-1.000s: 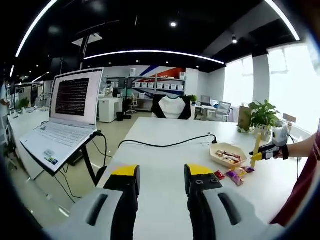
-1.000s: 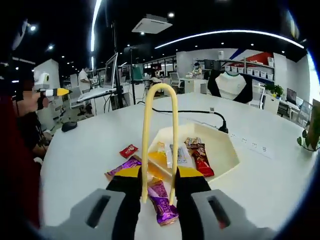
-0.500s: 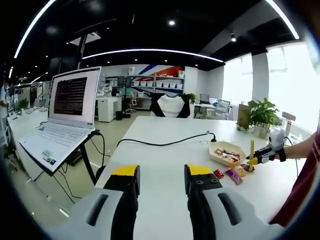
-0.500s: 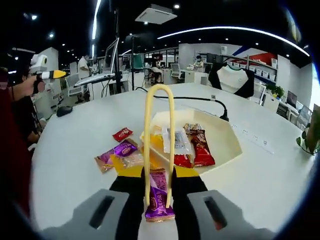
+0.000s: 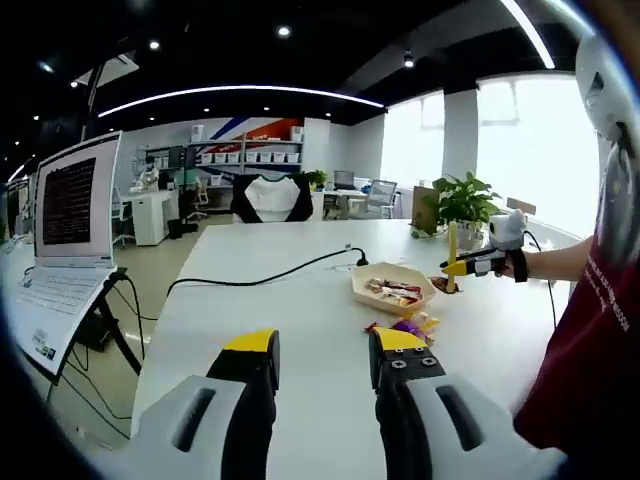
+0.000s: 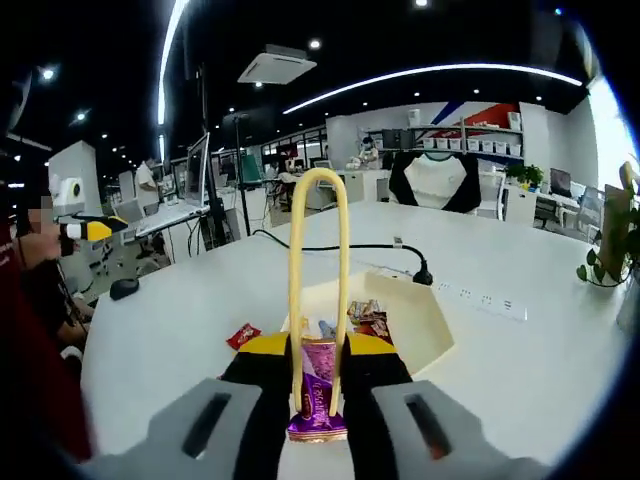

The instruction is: Place the target food into the container with the food tongs after gripping and lifting it, then release it inside without dropping or visibly crushing the food.

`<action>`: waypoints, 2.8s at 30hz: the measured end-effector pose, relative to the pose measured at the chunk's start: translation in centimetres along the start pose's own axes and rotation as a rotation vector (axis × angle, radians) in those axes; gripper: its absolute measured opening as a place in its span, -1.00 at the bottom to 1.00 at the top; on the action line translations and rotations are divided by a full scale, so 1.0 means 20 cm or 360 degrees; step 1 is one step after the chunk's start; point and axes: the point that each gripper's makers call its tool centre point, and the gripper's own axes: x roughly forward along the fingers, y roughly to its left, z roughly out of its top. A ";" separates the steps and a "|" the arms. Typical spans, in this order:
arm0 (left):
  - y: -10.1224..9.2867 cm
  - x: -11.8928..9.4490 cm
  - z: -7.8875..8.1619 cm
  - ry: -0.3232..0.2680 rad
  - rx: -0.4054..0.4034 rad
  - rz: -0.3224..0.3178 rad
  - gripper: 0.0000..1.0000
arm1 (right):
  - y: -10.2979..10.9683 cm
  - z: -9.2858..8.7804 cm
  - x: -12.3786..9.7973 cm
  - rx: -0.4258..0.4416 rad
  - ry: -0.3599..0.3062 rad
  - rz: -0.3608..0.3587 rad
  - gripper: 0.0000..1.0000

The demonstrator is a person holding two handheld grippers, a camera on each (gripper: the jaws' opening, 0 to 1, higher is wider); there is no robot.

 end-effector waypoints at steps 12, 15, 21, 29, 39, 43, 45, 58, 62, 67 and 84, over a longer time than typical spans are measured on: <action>-0.14 0.01 -0.07 0.0122 0.0057 -0.0165 -0.22 | -0.19 0.28 0.21 0.0072 -0.0231 -0.0176 -0.72; -0.14 0.00 -0.07 0.0120 0.0052 -0.0164 -0.22 | -0.27 0.28 0.24 0.0032 -0.0239 -0.0275 -0.68; -0.12 -0.03 -0.07 0.0111 0.0028 -0.0133 -0.22 | -0.37 0.22 0.22 0.0126 -0.0242 -0.0352 -0.53; -0.14 0.01 -0.09 0.0130 0.0022 -0.0150 -0.22 | -0.29 0.18 0.07 0.0097 -0.0218 -0.0310 -0.52; -0.16 0.06 -0.06 0.0115 0.0042 -0.0194 -0.22 | -0.22 0.29 -0.12 0.0164 -0.0365 -0.0343 -0.51; -0.16 0.09 -0.05 0.0109 0.0038 -0.0202 -0.23 | -0.18 0.30 -0.19 0.0184 -0.0408 -0.0367 -0.51; -0.16 0.11 -0.03 0.0102 0.0044 -0.0209 -0.23 | -0.16 0.31 -0.22 0.0225 -0.0442 -0.0369 -0.50; -0.16 0.16 0.00 0.0076 0.0046 -0.0239 -0.23 | -0.09 0.16 -0.37 0.0491 -0.0534 -0.0467 -0.49; -0.14 0.16 0.00 0.0079 0.0047 -0.0233 -0.23 | -0.05 0.06 -0.38 0.0506 -0.0474 -0.0501 -0.50; -0.13 0.15 0.01 0.0066 0.0045 -0.0229 -0.23 | -0.01 -0.05 -0.40 0.0683 -0.0490 -0.0487 -0.50; -0.10 0.07 -0.03 0.0097 0.0055 -0.0175 -0.24 | 0.01 -0.19 -0.18 0.0866 -0.0411 -0.0569 -0.53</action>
